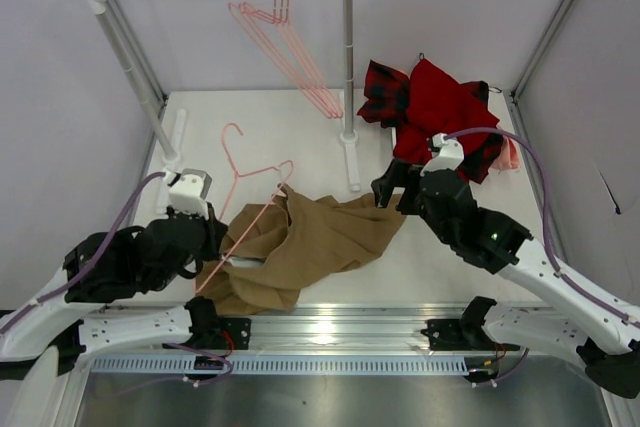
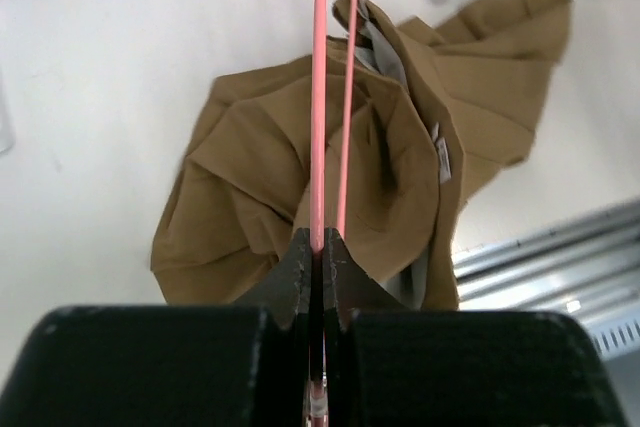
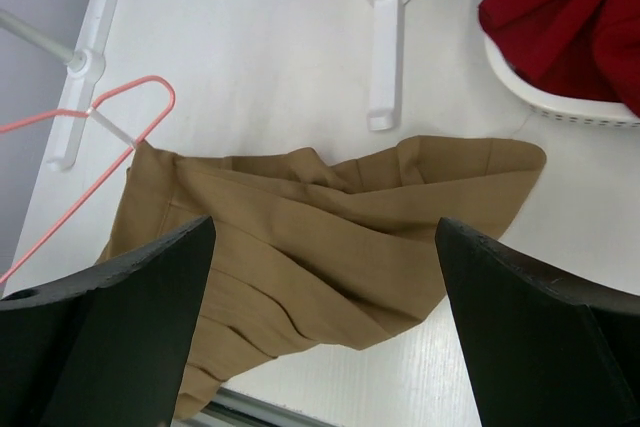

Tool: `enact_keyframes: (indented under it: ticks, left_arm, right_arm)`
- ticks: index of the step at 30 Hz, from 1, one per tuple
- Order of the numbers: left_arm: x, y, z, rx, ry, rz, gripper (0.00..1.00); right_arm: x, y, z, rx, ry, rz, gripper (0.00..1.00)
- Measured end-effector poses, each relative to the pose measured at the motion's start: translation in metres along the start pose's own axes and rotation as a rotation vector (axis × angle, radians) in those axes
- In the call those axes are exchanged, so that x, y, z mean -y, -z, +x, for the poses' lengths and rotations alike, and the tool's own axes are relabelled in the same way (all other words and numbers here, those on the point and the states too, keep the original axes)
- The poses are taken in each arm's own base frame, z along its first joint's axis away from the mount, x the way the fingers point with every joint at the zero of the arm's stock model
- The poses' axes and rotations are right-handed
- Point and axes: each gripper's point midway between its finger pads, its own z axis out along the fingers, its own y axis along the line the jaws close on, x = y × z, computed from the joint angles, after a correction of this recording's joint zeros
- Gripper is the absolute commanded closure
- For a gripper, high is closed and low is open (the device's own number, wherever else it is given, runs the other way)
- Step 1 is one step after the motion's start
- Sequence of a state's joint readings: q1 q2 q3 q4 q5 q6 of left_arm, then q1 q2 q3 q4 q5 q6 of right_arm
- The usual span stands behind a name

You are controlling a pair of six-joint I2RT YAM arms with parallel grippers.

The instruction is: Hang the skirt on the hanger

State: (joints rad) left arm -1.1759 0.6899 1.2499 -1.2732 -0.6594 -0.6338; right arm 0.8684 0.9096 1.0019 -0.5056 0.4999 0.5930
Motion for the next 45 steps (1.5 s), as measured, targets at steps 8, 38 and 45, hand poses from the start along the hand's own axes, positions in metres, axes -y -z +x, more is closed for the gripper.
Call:
enact_keyframes:
  ticks: [8,38,45]
  left_arm:
    - [-0.038,-0.019,-0.015,0.042,0.044,-0.302,1.00]
    - [-0.108,0.027,-0.235,0.425,-0.208,-0.647,1.00]
    - [-0.121,0.014,-0.248,0.441,-0.208,-0.600,1.00]
  right_arm:
    - [-0.009,-0.018,0.008,-0.025,-0.010,-0.029,0.01]
    - [0.050,-0.065,-0.017,-0.033,-0.148,0.061,0.01]
    - [0.037,-0.071,-0.021,-0.027,-0.117,-0.011,0.01]
